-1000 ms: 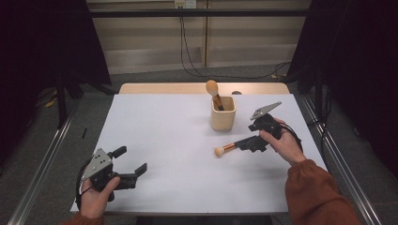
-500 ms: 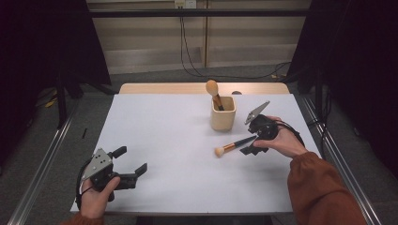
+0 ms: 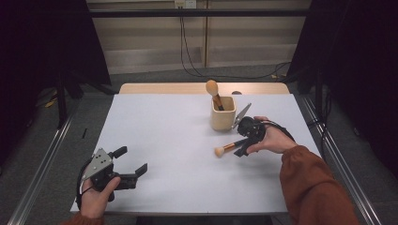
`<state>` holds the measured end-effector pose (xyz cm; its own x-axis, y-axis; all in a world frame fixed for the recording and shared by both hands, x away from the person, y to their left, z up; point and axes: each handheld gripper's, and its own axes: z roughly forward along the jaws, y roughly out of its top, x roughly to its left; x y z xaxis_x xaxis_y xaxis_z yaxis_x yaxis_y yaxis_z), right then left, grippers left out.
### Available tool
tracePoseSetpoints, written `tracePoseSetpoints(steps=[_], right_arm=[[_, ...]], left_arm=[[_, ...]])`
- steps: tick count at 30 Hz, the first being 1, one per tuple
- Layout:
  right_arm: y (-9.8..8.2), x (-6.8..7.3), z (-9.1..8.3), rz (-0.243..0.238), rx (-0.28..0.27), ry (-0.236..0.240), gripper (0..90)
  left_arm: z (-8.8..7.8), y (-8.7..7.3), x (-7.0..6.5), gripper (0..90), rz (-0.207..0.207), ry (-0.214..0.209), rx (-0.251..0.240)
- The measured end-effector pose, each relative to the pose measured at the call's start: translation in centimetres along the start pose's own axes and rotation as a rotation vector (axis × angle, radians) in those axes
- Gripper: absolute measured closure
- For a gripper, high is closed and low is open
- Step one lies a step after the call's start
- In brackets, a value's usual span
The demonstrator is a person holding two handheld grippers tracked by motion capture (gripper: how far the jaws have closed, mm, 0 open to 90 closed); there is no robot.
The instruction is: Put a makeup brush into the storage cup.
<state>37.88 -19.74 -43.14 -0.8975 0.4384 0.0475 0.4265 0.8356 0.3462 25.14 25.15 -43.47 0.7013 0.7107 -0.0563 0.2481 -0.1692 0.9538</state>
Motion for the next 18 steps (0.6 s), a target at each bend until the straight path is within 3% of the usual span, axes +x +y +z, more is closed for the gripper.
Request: tracePoseSetpoints(steps=[3,6,8,18], right_arm=[[0.5,-0.1,0.6,-0.013,0.022,-0.004,11.9],[0.9,-0.2,0.7,-0.055,0.022,-0.002,21.0],[1.3,-0.3,0.8,-0.060,0.032,-0.004,18.4],[2.1,-0.6,1.9,-0.128,0.069,0.003,26.9]], left_arm=[[0.0,0.0,0.0,2.9,-0.003,-0.005,0.002],[0.1,0.0,-0.1,2.9,0.000,-0.012,0.003],[0.1,0.0,-0.1,2.9,0.000,-0.013,0.002],[0.2,0.0,-0.1,2.9,-0.003,-0.016,0.007]])
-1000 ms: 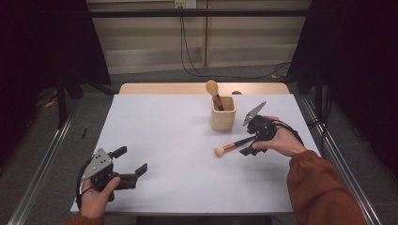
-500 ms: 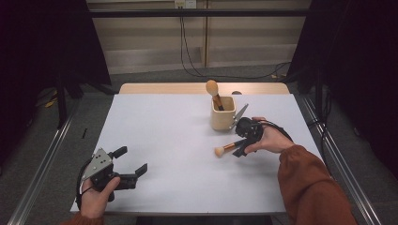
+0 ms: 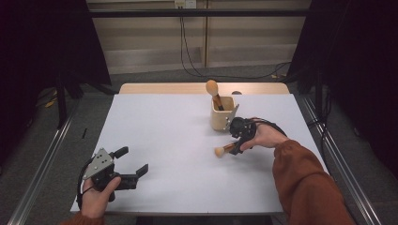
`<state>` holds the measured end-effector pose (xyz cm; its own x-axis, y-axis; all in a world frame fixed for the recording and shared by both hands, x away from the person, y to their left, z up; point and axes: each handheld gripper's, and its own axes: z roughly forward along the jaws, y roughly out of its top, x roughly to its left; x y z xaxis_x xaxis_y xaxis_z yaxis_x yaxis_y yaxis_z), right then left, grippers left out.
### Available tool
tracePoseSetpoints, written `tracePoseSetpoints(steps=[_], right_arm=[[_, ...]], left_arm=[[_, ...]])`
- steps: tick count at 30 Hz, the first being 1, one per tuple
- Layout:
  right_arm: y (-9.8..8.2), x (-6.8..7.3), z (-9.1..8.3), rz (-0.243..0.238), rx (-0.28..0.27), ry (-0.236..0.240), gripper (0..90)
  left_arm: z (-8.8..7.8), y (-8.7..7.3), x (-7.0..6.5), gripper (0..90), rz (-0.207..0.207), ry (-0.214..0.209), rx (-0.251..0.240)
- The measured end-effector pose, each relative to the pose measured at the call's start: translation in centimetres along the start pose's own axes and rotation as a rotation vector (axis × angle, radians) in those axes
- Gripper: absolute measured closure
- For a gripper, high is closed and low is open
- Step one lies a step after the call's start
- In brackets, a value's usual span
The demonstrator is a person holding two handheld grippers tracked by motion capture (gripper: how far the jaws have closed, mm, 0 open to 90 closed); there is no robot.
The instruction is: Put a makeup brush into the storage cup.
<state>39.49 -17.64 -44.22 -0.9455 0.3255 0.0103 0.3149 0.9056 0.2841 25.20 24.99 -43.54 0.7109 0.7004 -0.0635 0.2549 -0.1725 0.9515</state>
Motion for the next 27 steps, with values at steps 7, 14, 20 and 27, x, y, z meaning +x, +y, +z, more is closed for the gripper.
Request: tracePoseSetpoints(steps=[7,14,20,27], right_arm=[[0.4,-0.1,1.0,-0.020,0.035,0.016,34.1],[0.7,-0.2,1.5,-0.027,0.051,0.028,40.1],[1.0,-0.4,1.5,-0.025,0.075,0.030,48.2],[1.1,0.0,1.3,-0.047,0.081,0.028,62.5]], left_arm=[[-0.1,0.0,0.0,2.9,0.001,-0.003,0.002],[0.0,0.0,0.0,2.9,0.000,-0.006,0.002],[0.0,0.0,0.0,2.9,0.007,-0.010,0.003],[0.0,0.0,0.1,2.9,0.004,-0.009,0.002]])
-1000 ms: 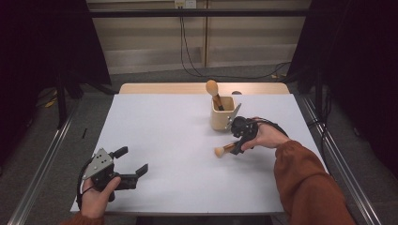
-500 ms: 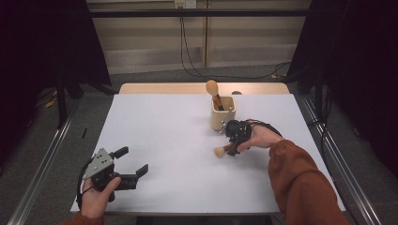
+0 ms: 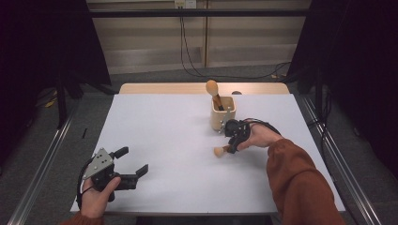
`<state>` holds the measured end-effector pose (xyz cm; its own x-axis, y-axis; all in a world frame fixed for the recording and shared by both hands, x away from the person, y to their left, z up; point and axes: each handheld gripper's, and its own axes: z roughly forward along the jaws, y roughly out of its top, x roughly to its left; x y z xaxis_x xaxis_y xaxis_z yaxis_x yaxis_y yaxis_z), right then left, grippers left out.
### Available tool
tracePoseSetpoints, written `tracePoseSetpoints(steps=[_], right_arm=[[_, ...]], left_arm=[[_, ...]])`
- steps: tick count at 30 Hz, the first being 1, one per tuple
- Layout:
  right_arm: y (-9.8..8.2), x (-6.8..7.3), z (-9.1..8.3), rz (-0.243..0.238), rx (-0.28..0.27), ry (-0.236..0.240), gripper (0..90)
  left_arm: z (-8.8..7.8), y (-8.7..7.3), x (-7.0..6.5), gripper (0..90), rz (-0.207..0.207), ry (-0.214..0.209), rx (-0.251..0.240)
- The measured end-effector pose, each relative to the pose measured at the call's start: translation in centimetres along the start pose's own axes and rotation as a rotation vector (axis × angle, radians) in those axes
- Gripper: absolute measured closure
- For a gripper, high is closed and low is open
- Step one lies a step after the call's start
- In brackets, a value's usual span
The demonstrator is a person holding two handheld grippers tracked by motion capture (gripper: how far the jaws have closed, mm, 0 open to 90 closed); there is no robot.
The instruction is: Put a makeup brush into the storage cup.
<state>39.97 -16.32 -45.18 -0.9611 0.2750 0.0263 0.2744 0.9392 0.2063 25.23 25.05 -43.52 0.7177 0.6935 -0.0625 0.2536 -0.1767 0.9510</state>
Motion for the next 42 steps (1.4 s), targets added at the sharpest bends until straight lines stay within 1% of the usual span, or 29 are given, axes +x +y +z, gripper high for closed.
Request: tracePoseSetpoints(steps=[7,10,11,12,13,16,18,20,25,27,30,32,34,35,36,38,40,41,42], right_arm=[[0.2,0.5,-0.1,-0.017,0.009,0.006,74.3],[0.1,0.5,0.0,-0.017,0.005,0.005,74.7],[0.1,0.6,-0.1,0.000,0.006,0.004,74.7],[0.1,0.6,-0.1,0.000,0.003,0.005,74.7],[0.0,0.5,0.0,-0.001,-0.006,0.004,74.8],[-0.3,0.6,-0.1,0.021,-0.024,-0.001,74.8],[-0.4,0.7,-0.1,0.027,-0.041,-0.005,74.9],[-0.5,0.6,-0.1,0.039,-0.044,-0.004,75.0],[-0.5,0.7,-0.2,0.046,-0.042,-0.011,74.9],[-0.6,0.6,-0.2,0.057,-0.048,-0.005,74.9],[-0.6,0.6,-0.4,0.050,-0.050,-0.030,74.9],[-0.6,0.8,-0.6,0.045,-0.060,-0.037,74.9],[-0.5,1.1,-0.8,0.051,-0.072,-0.050,74.9],[-0.5,1.1,-0.9,0.043,-0.082,-0.054,74.9],[-0.5,1.4,-1.1,0.052,-0.090,-0.060,74.9],[-0.5,1.6,-1.5,0.046,-0.117,-0.067,74.9],[-0.6,1.8,-1.7,0.050,-0.130,-0.079,74.9],[-0.7,2.0,-1.8,0.072,-0.137,-0.076,74.9],[-0.9,1.9,-1.9,0.063,-0.146,-0.086,74.9]], left_arm=[[0.0,0.0,0.0,2.9,0.000,0.000,0.001],[0.0,0.0,0.0,2.9,-0.005,0.000,0.001],[0.0,0.0,0.0,2.9,-0.004,0.001,0.001],[0.0,0.0,0.0,2.9,-0.004,0.001,0.001],[0.0,0.0,0.0,2.9,-0.005,0.001,0.002],[0.0,0.0,0.1,2.9,-0.002,0.003,0.002],[0.0,0.0,0.1,2.9,-0.004,0.006,0.002],[0.0,0.0,0.1,2.9,-0.004,0.007,0.002],[0.0,-0.1,0.1,2.9,-0.005,0.010,0.004],[0.0,-0.1,0.1,2.9,-0.004,0.008,0.003],[-0.1,-0.1,0.2,2.9,-0.006,0.008,0.002],[0.0,-0.1,0.1,2.9,-0.006,0.009,0.002],[0.0,0.0,0.1,2.9,-0.003,0.010,0.002],[0.0,0.0,0.1,2.9,0.001,0.006,0.004],[0.0,0.0,0.1,2.9,0.002,0.005,0.004],[0.0,0.0,0.1,2.9,0.000,0.005,0.005],[0.0,-0.1,0.1,2.9,-0.002,0.007,0.004],[0.0,-0.1,0.1,2.9,-0.004,0.009,0.003],[0.0,-0.1,0.1,2.9,-0.008,0.010,0.000]])
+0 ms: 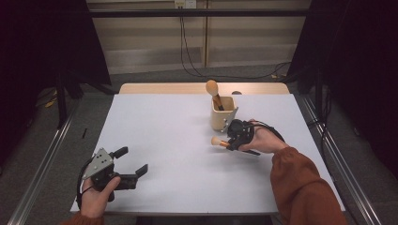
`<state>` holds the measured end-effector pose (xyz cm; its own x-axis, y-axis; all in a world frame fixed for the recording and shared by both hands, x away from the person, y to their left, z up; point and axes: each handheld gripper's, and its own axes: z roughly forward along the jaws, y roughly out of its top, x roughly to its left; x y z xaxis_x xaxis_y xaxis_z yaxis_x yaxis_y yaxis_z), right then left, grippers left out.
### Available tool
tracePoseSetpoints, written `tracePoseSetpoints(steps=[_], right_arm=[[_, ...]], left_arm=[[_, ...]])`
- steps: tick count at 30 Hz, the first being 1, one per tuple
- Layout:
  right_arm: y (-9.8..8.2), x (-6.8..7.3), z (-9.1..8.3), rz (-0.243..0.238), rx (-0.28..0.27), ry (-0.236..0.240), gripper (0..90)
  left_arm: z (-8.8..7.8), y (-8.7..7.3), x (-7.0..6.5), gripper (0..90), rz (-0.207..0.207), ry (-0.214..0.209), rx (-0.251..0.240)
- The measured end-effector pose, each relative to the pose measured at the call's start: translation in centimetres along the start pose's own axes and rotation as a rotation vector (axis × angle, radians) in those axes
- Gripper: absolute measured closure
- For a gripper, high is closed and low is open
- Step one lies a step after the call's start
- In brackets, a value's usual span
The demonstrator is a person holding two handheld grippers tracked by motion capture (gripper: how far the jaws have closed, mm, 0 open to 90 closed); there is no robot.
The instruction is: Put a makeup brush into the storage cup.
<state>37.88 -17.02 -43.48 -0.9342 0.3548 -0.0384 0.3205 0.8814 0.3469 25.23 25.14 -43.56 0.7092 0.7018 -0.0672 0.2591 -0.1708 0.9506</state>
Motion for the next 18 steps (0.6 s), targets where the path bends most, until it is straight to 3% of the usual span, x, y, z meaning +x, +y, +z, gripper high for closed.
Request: tracePoseSetpoints(steps=[3,9,18], right_arm=[[-0.5,-0.1,-0.4,0.041,-0.028,-0.009,74.9],[-1.5,-0.4,-1.6,0.108,-0.161,-0.029,74.9],[-2.3,0.3,-3.1,0.139,-0.294,-0.067,74.9]], left_arm=[[0.0,0.0,0.1,2.9,0.004,0.000,0.003],[0.0,0.0,0.1,2.9,0.004,0.001,0.004],[0.0,0.0,0.1,2.9,0.004,0.002,0.004]])
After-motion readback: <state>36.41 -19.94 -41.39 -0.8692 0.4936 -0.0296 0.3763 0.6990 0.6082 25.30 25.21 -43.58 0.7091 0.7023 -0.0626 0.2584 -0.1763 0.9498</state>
